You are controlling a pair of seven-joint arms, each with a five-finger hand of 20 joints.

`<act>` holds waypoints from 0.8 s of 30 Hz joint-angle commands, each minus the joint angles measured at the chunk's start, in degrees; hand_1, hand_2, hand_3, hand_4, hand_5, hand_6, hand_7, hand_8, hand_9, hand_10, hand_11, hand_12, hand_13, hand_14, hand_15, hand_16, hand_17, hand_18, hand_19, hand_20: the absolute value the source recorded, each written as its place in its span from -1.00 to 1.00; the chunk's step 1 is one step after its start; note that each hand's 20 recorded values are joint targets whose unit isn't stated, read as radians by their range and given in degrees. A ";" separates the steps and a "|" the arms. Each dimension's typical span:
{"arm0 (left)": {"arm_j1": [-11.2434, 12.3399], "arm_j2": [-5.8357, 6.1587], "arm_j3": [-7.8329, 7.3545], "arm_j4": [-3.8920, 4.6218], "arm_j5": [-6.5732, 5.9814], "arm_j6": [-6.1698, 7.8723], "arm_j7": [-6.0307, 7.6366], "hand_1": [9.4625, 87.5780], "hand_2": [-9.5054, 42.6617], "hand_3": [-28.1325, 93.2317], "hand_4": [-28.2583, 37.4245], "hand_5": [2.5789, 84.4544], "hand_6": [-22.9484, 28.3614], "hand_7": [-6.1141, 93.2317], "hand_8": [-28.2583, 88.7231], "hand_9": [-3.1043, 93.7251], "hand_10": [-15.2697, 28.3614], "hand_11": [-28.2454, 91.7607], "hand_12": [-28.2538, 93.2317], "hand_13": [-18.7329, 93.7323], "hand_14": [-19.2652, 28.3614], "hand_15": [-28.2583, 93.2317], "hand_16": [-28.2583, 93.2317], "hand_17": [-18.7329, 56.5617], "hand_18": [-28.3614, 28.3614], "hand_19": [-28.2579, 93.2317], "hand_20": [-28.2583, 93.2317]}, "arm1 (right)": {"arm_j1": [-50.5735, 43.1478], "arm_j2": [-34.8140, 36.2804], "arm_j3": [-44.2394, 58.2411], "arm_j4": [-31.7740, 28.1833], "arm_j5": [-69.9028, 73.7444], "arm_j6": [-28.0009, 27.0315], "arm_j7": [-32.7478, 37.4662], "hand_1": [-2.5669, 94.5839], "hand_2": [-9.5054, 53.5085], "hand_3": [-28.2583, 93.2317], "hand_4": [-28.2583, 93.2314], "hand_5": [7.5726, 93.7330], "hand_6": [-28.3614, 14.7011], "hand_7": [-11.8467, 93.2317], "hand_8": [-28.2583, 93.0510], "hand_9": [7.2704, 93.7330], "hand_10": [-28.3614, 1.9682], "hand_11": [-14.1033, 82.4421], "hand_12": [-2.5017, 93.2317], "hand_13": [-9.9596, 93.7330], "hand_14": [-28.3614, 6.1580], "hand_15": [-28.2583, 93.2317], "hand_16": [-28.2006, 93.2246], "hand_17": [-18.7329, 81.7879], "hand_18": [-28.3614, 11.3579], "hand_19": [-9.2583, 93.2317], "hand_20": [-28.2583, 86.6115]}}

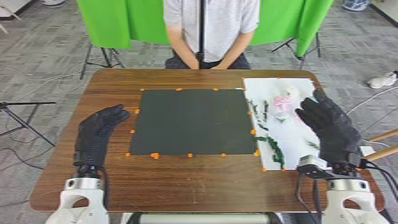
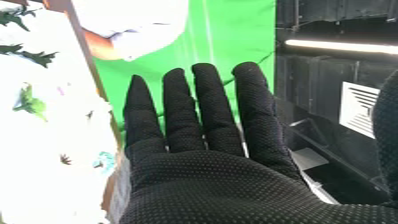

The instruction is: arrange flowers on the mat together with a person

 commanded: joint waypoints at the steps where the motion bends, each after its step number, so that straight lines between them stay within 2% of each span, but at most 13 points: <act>1: 0.54 -0.57 -0.04 0.15 0.28 -0.19 -0.41 -0.67 -0.73 0.58 -0.77 0.34 0.03 -0.49 -0.60 0.14 0.39 -0.17 -0.25 0.04 0.59 -0.10 -0.46 -0.30 0.50 -0.33 -0.16 | 0.00 -0.04 -0.51 0.04 -0.42 -0.41 0.06 -0.70 -0.96 0.73 -0.84 -0.24 0.30 -0.56 -0.67 -0.20 -0.07 -0.61 -0.69 -0.18 -0.07 -0.36 -0.35 -0.26 -0.31 -0.64 -0.05; 5: 0.48 -0.53 0.10 0.26 0.01 0.12 -0.37 -0.67 -0.73 0.58 -0.77 0.34 0.03 -0.49 -0.60 0.14 0.39 -0.17 -0.25 0.04 0.59 -0.10 -0.46 -0.30 0.50 -0.33 -0.16 | -0.01 -0.17 -0.45 -0.03 -0.25 0.06 0.02 -0.70 -0.96 0.74 -0.84 -0.23 0.30 -0.56 -0.67 -0.20 -0.07 -0.61 -0.69 -0.17 -0.06 -0.35 -0.34 -0.26 -0.31 -0.64 -0.05; 8: -0.17 -0.38 0.27 0.46 0.26 -0.24 -0.44 -0.67 -0.73 0.58 -0.77 0.33 0.03 -0.49 -0.60 0.14 0.39 -0.17 -0.25 0.04 0.59 -0.09 -0.46 -0.30 0.50 -0.33 -0.16 | -0.02 -0.11 -0.25 -0.05 -0.39 -0.12 -0.10 -0.70 -0.96 0.74 -0.84 -0.23 0.30 -0.57 -0.67 -0.19 -0.07 -0.61 -0.69 -0.17 -0.06 -0.35 -0.35 -0.26 -0.31 -0.64 -0.05; 14: -0.04 -0.27 0.54 0.54 0.28 0.16 -0.67 -0.68 -0.73 0.58 -0.77 0.33 0.03 -0.51 -0.60 0.14 0.40 -0.18 -0.26 0.04 0.59 -0.10 -0.46 -0.30 0.50 -0.33 -0.16 | -0.28 -0.51 -0.40 -0.13 -0.25 -0.15 -0.27 -0.70 -0.96 0.74 -0.84 -0.23 0.30 -0.56 -0.67 -0.19 -0.08 -0.61 -0.69 -0.17 -0.07 -0.35 -0.34 -0.26 -0.31 -0.64 -0.04; 16: -0.32 -0.01 0.79 0.71 -0.28 0.28 -0.42 -0.68 -0.74 0.59 -0.77 0.19 -0.01 -0.63 -0.62 0.15 0.41 -0.19 -0.26 0.04 0.59 -0.09 -0.46 -0.30 0.50 -0.33 -0.16 | -0.24 -0.40 -0.50 -0.03 -0.32 -0.37 -0.23 -0.70 -0.96 0.74 -0.84 -0.23 0.30 -0.56 -0.67 -0.19 -0.07 -0.61 -0.69 -0.17 -0.07 -0.35 -0.34 -0.26 -0.31 -0.64 -0.04; 17: -0.38 0.03 0.88 0.72 -0.08 0.49 -0.24 -0.68 -0.74 0.59 -0.77 0.14 0.00 -0.67 -0.63 0.14 0.41 -0.20 -0.27 0.04 0.59 -0.09 -0.46 -0.30 0.51 -0.33 -0.16 | -0.26 -0.36 -0.56 -0.03 -0.34 -0.49 -0.19 -0.70 -0.96 0.74 -0.84 -0.23 0.30 -0.56 -0.67 -0.19 -0.07 -0.61 -0.69 -0.16 -0.07 -0.35 -0.34 -0.26 -0.31 -0.64 -0.04; 19: -0.56 -0.05 0.80 0.78 0.06 0.04 -0.08 -0.68 -0.75 0.60 -0.77 0.09 0.02 -0.72 -0.62 0.14 0.41 -0.21 -0.27 0.04 0.59 -0.09 -0.47 -0.30 0.50 -0.33 -0.17 | -0.18 -0.36 -0.67 0.05 -0.46 -0.61 -0.23 -0.70 -0.96 0.74 -0.84 -0.23 0.30 -0.56 -0.67 -0.19 -0.07 -0.61 -0.69 -0.16 -0.07 -0.35 -0.34 -0.26 -0.31 -0.64 -0.04; 20: -0.48 -0.20 0.65 0.75 0.27 -0.30 -0.22 -0.68 -0.75 0.60 -0.77 0.08 0.02 -0.73 -0.62 0.14 0.41 -0.21 -0.27 0.04 0.59 -0.09 -0.47 -0.30 0.50 -0.34 -0.17 | -0.23 -0.40 -0.70 0.04 -0.47 -0.58 -0.21 -0.70 -0.96 0.73 -0.84 -0.23 0.30 -0.56 -0.67 -0.19 -0.07 -0.61 -0.69 -0.16 -0.07 -0.35 -0.34 -0.26 -0.31 -0.64 -0.04; 23: -0.20 0.28 0.98 0.62 -0.03 0.24 -0.19 -0.68 -0.75 0.60 -0.77 0.09 0.04 -0.73 -0.62 0.14 0.41 -0.21 -0.27 0.04 0.59 -0.09 -0.47 -0.29 0.49 -0.34 -0.18 | -0.19 -0.52 -0.79 0.01 -0.42 -0.26 -0.10 -0.70 -0.96 0.73 -0.84 -0.23 0.30 -0.56 -0.67 -0.19 -0.07 -0.61 -0.69 -0.16 -0.07 -0.35 -0.34 -0.26 -0.31 -0.64 -0.04; 24: -0.18 -0.01 0.86 0.63 0.11 0.02 -0.30 -0.68 -0.75 0.60 -0.77 0.10 0.04 -0.74 -0.62 0.14 0.41 -0.21 -0.27 0.04 0.59 -0.09 -0.47 -0.29 0.49 -0.35 -0.18 | -0.21 -0.53 -0.77 0.02 -0.41 -0.20 -0.10 -0.70 -0.96 0.73 -0.84 -0.23 0.30 -0.56 -0.67 -0.19 -0.07 -0.61 -0.69 -0.16 -0.07 -0.35 -0.34 -0.26 -0.31 -0.64 -0.04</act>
